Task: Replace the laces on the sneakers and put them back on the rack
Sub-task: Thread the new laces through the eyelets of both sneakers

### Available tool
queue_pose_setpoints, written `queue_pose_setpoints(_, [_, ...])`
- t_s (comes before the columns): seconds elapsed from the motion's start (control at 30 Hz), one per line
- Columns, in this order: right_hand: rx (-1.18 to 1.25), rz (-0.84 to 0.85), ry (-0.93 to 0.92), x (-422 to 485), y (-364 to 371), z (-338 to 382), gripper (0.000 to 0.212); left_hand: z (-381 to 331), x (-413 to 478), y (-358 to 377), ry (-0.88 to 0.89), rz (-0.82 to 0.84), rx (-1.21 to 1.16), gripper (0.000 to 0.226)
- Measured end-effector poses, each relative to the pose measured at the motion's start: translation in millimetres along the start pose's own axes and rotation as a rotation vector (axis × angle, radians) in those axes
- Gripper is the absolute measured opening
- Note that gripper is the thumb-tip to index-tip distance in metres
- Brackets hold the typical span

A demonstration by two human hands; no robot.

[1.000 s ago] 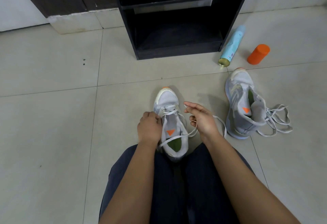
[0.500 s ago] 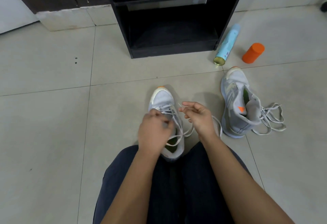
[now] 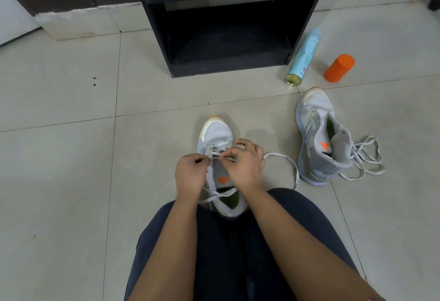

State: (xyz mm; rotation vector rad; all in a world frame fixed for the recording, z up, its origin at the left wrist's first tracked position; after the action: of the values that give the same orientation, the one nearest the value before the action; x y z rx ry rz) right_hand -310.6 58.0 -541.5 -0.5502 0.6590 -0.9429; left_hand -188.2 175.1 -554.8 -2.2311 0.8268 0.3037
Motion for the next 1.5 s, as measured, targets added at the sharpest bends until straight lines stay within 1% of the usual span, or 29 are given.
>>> queue_pose_setpoints(0.27, [-0.018, 0.043, -0.028, -2.1, 6.9, 6.7, 0.009, 5.3, 3.2, 0.4, -0.016, 0.007, -0.068, 0.02])
queue_pose_setpoints(0.47, [-0.003, 0.015, -0.061, -3.6, 4.5, 14.0, 0.009, 4.0, 4.0, 0.7, 0.004, -0.002, -0.049, 0.021])
queue_pose_setpoints(0.6, [-0.146, -0.021, -0.126, -6.0, 2.6, 20.0, 0.013, 6.0, 5.6, 0.7, 0.001, -0.01, -0.04, 0.02])
queue_pose_setpoints(0.7, [-0.139, 0.009, -0.155, -6.1, 5.9, 23.3, 0.014, 5.1, 4.8, 1.8, 0.0, -0.002, -0.059, 0.026])
queue_pose_setpoints(0.77, [-0.115, 0.009, -0.175, -5.4, 6.1, 25.0, 0.013, 8.8, 6.6, 3.4, -0.043, 0.026, -0.15, 0.031])
queue_pose_setpoints(0.83, [-0.119, 0.006, -0.172, -5.3, 6.2, 25.1, 0.014, 15.7, 9.6, 11.5, -0.119, 0.105, -0.284, 0.024])
queue_pose_setpoints(0.93, [-0.247, 0.056, -0.178, -7.2, 12.1, 24.4, 0.024, 20.6, 12.3, 16.5, -0.153, 0.151, -0.283, 0.016])
queue_pose_setpoints(1.0, [-0.332, 0.067, -0.218, -10.8, 10.3, 29.1, 0.035, 22.8, 13.2, 13.7, -0.18, 0.119, -0.3, 0.014])
queue_pose_setpoints(1.03, [-0.326, 0.082, -0.237, -13.6, 6.5, 33.0, 0.038, 22.5, 12.7, 11.5, -0.193, 0.102, -0.324, 0.013])
queue_pose_setpoints(1.1, [-0.196, 0.187, -0.268, -22.0, -1.3, 39.4, 0.037, 25.1, 13.6, 9.2, -0.216, 0.08, -0.351, 0.012])
queue_pose_setpoints(1.13, [-0.035, 0.285, -0.245, -28.9, -4.6, 41.1, 0.035, 26.5, 13.9, 7.8, -0.214, 0.071, -0.338, 0.012])
queue_pose_setpoints(1.17, [0.177, 0.366, -0.177, -36.2, -9.9, 41.1, 0.035, 26.4, 13.7, 6.8, -0.211, 0.067, -0.322, 0.012])
queue_pose_setpoints(1.2, [0.351, 0.383, -0.09, -40.8, -15.9, 35.1, 0.035, 27.1, 13.9, 6.7, -0.211, 0.06, -0.319, 0.012])
queue_pose_setpoints(1.23, [0.411, 0.33, -0.023, -41.6, -23.4, 24.2, 0.035, 27.1, 13.5, 6.3, -0.217, 0.057, -0.327, 0.013])
queue_pose_setpoints(1.27, [0.337, 0.252, 0.002, -40.1, -30.9, 12.9, 0.031, 28.5, 13.5, 6.6, -0.224, 0.052, -0.345, 0.013])
queue_pose_setpoints(1.3, [0.177, 0.198, 0.011, -37.1, -35.3, 2.4, 0.024, 27.7, 13.1, 6.2, -0.223, 0.048, -0.355, 0.013])
queue_pose_setpoints(1.33, [0.031, 0.204, 0.036, -34.8, -33.9, -6.5, 0.017, 27.3, 13.1, 5.5, -0.214, 0.041, -0.351, 0.013])
queue_pose_setpoints(1.37, [-0.073, 0.25, 0.069, -33.3, -28.9, -14.4, 0.017, 25.3, 12.4, 4.7, -0.202, 0.031, -0.333, 0.013])
queue_pose_setpoints(1.43, [-0.168, 0.327, 0.108, -30.5, -18.7, -22.9, 0.021, 20.2, 10.5, 4.0, -0.191, 0.008, -0.369, 0.011])
queue_pose_setpoints(1.47, [-0.195, 0.325, 0.118, -28.3, -17.6, -23.8, 0.019, 19.5, 11.2, 1.7, -0.201, -0.019, -0.456, 0.01])
queue_pose_setpoints(1.5, [-0.207, 0.311, 0.125, -27.2, -18.0, -24.2, 0.017, 20.5, 11.1, -4.3, -0.226, -0.071, -0.592, 0.009])
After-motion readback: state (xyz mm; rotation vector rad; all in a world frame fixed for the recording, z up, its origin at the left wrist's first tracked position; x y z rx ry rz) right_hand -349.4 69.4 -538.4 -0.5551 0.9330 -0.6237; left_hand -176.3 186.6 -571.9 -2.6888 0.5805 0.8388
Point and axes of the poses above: each hand's wrist, its own x-axis towards the middle knuckle, its own y-axis out of the palm, z = x × y, the point moved 9 cm from there along x, towards the middle knuckle, and after that the axes turned 5 degrees about x, right-handed, at the moved point
